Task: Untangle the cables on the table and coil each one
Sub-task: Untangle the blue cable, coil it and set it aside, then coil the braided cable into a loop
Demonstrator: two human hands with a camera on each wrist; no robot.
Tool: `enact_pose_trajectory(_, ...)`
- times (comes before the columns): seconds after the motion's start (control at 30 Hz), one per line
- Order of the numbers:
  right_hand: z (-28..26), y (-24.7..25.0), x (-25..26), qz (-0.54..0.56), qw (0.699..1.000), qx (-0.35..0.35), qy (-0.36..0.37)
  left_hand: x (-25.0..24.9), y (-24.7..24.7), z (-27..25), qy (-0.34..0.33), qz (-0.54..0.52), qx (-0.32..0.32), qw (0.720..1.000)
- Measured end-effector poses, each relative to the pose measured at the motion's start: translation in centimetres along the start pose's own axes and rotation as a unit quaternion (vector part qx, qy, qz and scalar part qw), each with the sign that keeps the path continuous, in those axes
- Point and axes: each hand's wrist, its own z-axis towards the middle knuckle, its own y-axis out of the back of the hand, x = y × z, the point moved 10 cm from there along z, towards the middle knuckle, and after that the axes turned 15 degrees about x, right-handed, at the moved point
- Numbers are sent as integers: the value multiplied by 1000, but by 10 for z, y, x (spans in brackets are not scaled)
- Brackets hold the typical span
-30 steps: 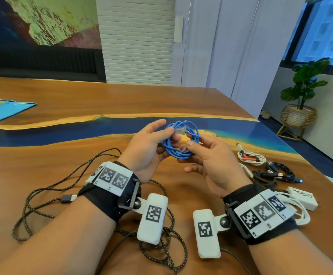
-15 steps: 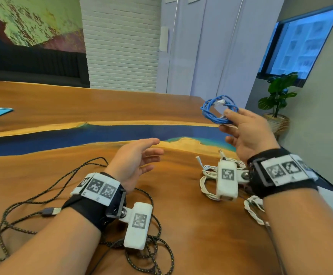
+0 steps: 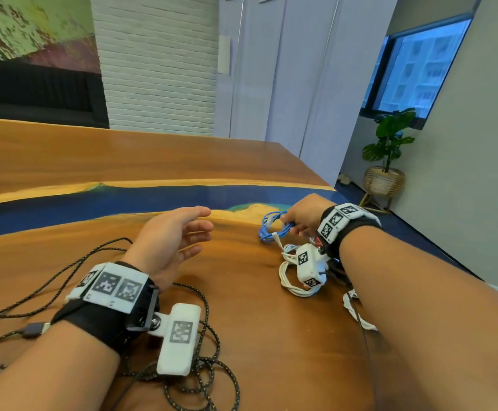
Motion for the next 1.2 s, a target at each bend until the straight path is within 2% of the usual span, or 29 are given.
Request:
enact_pose_trajectory(0.1, -1, -7, 0, -69, 997, 10, -34, 1, 3, 2, -2, -3, -4, 1000)
enact_pose_trajectory(0.2, -5, 1, 11, -124, 992, -11, -20, 0, 2, 1, -3, -3, -2, 1000)
enact_pose_trajectory(0.3, -27, 5, 42, -226, 973, -47, 24, -3, 4, 0, -2, -7, -10, 1000)
enact_pose_trajectory(0.37, -53, -13, 71, -270, 956, -43, 103, -6, 8, -2, -3, -11, -17, 1000)
enact_pose_trajectory(0.43, -83, -50, 93, -267, 944, 14, 194, -11, 10, -4, -15, -46, -13, 999)
enact_pose_trajectory(0.5, -114, -101, 102, -284, 919, 100, 253, -22, 10, -7, -47, -122, -2, 991)
enact_pose_trajectory(0.57, -142, -148, 99, -319, 889, 188, 269, -35, 13, -11, -90, -194, 9, 977)
enact_pose_trajectory(0.67, -177, -204, 80, -401, 826, 302, 255, -51, 23, -17, -137, -235, 13, 962)
enact_pose_trajectory(0.73, -189, -230, 69, -454, 787, 320, 269, -56, 27, -20, -152, -241, 14, 958)
enact_pose_trajectory(0.8, -189, -245, 63, -491, 767, 306, 277, -63, 28, -22, -165, -237, 17, 957)
enact_pose_trajectory(0.93, -167, -238, 67, -501, 788, 280, 224, -85, 22, -24, -170, -145, 19, 974)
enact_pose_trajectory(1.0, -142, -224, 77, -476, 815, 239, 229, -93, 18, -22, -141, -72, 20, 987)
enact_pose_trajectory(1.07, -110, -200, 82, -376, 875, 214, 218, -99, 13, -19, -112, 1, 34, 993)
enact_pose_trajectory(1.13, -84, -172, 86, -222, 935, 186, 206, -102, 16, -15, -93, 84, 36, 991)
enact_pose_trajectory(1.2, -72, -146, 100, -67, 958, 143, 239, -100, 27, -12, -73, 179, 25, 981)
